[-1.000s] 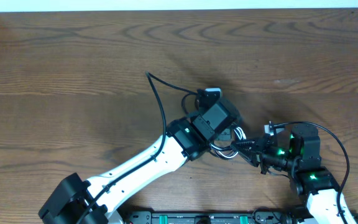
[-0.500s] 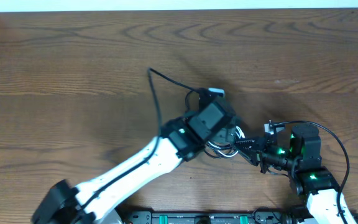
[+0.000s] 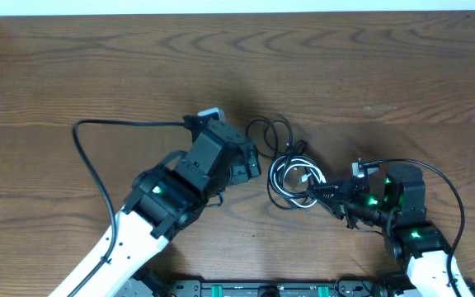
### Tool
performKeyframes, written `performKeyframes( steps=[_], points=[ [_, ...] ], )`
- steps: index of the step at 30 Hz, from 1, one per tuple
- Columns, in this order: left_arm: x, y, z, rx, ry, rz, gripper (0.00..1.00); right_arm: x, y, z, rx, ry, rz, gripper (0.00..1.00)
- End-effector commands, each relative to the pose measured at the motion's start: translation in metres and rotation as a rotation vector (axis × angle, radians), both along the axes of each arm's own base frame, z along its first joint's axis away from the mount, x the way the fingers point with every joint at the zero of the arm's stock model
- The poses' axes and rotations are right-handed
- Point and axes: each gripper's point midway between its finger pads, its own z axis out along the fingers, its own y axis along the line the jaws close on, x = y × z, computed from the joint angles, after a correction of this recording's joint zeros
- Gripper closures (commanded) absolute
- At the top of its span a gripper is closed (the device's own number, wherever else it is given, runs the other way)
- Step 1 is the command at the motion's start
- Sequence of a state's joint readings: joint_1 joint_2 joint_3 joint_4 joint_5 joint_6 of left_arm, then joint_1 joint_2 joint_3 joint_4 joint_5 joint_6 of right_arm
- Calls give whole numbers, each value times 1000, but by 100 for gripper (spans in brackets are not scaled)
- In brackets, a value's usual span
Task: Untangle cables
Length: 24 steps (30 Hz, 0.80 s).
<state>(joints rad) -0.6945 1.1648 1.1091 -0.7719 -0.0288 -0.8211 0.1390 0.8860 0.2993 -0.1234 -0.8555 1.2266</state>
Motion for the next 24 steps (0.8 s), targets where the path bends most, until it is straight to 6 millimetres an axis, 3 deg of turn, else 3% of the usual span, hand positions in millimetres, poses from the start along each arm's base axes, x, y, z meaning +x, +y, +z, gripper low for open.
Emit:
performKeyframes(
  steps=[1,5,12,19,24],
  points=[
    [-17,-18,-20,-105,174,18,23,3,0,5,-3,-22,0,98],
    [-26,-31,-39,-147,278,-3,23,1,1,6,7,-20,12,98],
    [-26,-33,-72,-38,290,-121,23,-6,1,0,13,50,5,98],
    [-16,-53,-85,-115,247,-171,21,-10,4,3,37,55,32,98],
    [-17,-54,-98,-131,271,-144,22,-10,5,3,39,55,34,99]
  ],
)
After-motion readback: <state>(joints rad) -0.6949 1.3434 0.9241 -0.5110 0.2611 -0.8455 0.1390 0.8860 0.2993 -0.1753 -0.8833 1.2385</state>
